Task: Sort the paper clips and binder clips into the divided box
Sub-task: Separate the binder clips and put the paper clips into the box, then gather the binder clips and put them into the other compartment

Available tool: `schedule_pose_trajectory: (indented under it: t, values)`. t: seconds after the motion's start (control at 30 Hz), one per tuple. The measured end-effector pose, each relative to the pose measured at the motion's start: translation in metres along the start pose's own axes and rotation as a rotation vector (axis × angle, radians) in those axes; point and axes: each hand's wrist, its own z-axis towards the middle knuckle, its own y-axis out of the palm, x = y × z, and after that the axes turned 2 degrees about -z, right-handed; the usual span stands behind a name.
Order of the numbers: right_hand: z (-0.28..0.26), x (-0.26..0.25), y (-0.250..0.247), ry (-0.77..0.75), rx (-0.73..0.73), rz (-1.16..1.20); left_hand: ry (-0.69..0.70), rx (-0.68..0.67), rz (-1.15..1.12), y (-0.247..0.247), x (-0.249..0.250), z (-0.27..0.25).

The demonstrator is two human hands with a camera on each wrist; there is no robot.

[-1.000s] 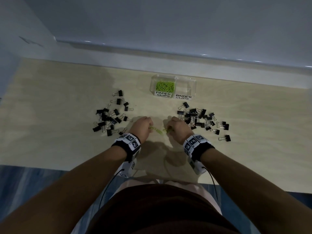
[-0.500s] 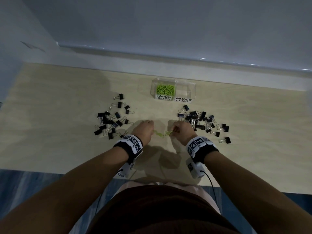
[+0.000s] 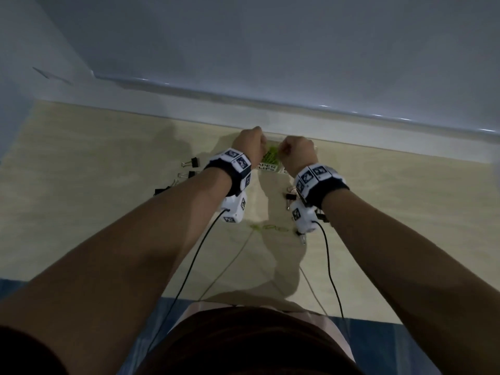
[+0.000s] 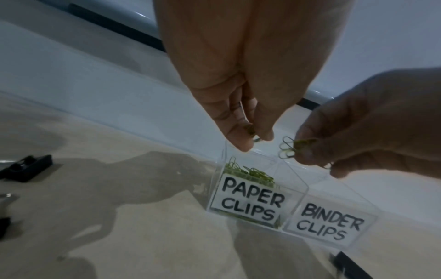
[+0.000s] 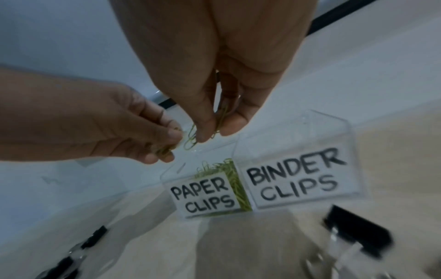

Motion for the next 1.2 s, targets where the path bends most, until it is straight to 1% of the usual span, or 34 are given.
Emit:
schedule_pose_trajectory:
  t: [0.1, 0.17, 0.23, 0.27, 0.3, 0.33, 0.4, 0.43, 0.47, 0.53, 0.6, 0.7, 0.83, 0.97, 1.07, 1.2]
  values:
    - [0.019, -0.008, 0.005, -0.022, -0.047, -0.054, 0.010, -0.009, -0.021, 0.005, -0.002, 0.003]
    - [0.016, -0.005, 0.007, -0.042, -0.065, -0.076, 0.084, 0.011, 0.002, 0.004, -0.007, -0.008]
    - [0.000, 0.002, 0.008, -0.132, -0.038, -0.106, 0.180, 0.030, 0.038, 0.007, -0.016, -0.030]
    - [-0.013, 0.007, 0.009, -0.183, -0.040, -0.118, 0.211, -0.005, 0.061, 0.011, -0.023, -0.045]
    - [-0.026, 0.014, 0.011, -0.216, -0.071, -0.127, 0.220, -0.079, 0.080, 0.016, -0.029, -0.062]
    - [-0.042, 0.022, 0.014, -0.216, -0.133, -0.143, 0.216, -0.180, 0.097, 0.023, -0.037, -0.078]
    - [-0.074, 0.039, 0.021, -0.149, -0.319, -0.202, 0.213, -0.382, 0.146, 0.040, -0.051, -0.103]
    - [-0.088, 0.046, 0.025, -0.117, -0.392, -0.226, 0.213, -0.450, 0.169, 0.048, -0.057, -0.110]
    - [-0.101, 0.053, 0.030, -0.092, -0.441, -0.241, 0.210, -0.482, 0.183, 0.055, -0.061, -0.114]
    - [-0.118, 0.058, 0.038, -0.075, -0.471, -0.266, 0.187, -0.457, 0.179, 0.064, -0.065, -0.119]
    - [-0.125, 0.057, 0.042, -0.083, -0.462, -0.286, 0.175, -0.414, 0.177, 0.069, -0.067, -0.122]
    - [-0.129, 0.051, 0.041, -0.073, -0.477, -0.339, 0.192, -0.416, 0.221, 0.073, -0.068, -0.126]
    - [-0.132, 0.057, 0.048, -0.048, -0.483, -0.369, 0.246, -0.425, 0.306, 0.075, -0.068, -0.130]
    - [-0.140, 0.062, 0.054, -0.073, -0.441, -0.332, 0.281, -0.448, 0.369, 0.079, -0.070, -0.135]
    - [-0.138, 0.056, 0.058, -0.095, -0.373, -0.249, 0.288, -0.439, 0.378, 0.082, -0.073, -0.137]
    - [-0.133, 0.045, 0.059, -0.098, -0.388, -0.193, 0.279, -0.424, 0.364, 0.082, -0.073, -0.136]
